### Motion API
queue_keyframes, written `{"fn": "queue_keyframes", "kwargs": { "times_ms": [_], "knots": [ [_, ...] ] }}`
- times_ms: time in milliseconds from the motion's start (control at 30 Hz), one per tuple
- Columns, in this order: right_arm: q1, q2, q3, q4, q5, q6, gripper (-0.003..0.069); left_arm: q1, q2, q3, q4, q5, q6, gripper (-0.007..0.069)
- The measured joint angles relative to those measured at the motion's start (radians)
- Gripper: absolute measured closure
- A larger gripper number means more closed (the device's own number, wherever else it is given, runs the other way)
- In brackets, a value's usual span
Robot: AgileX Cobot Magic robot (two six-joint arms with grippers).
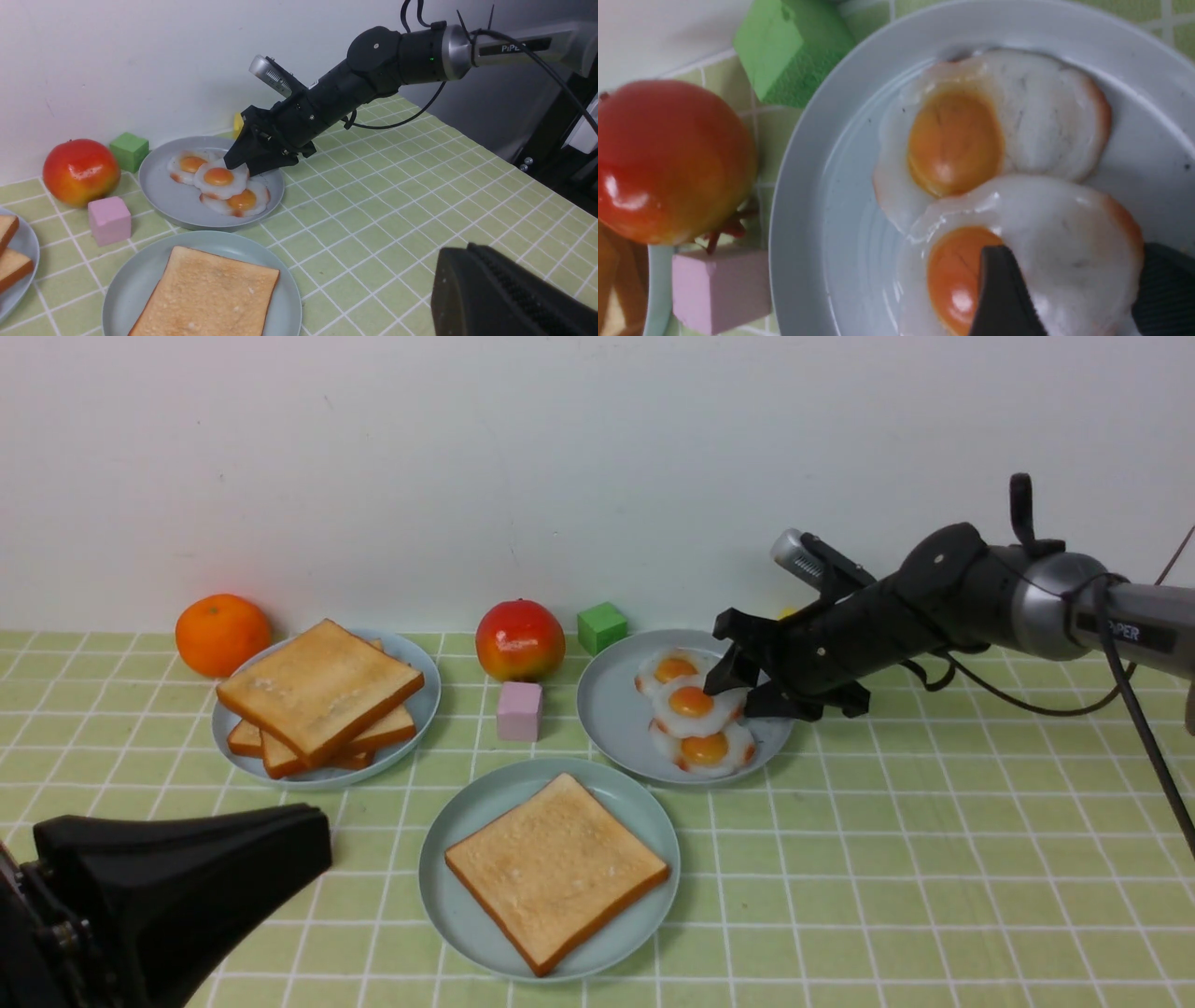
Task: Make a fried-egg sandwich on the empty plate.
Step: Use the right arm to grab a fried egg
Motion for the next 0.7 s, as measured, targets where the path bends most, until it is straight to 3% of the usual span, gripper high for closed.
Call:
{"fn": "queue_keyframes", "kwargs": {
  "times_ms": [533, 700],
  "knots": [
    [-0.004, 0.019, -0.012, 0.053, -0.019, 0.000, 0.0279, 0.000, 0.000, 0.000, 0.000, 0.000, 0.000, 0.0637],
    [-0.012, 0.024, -0.012, 0.053, -0.012, 0.000, 0.0411, 0.000, 0.000, 0.000, 0.000, 0.000, 0.000, 0.0634]
  ]
}}
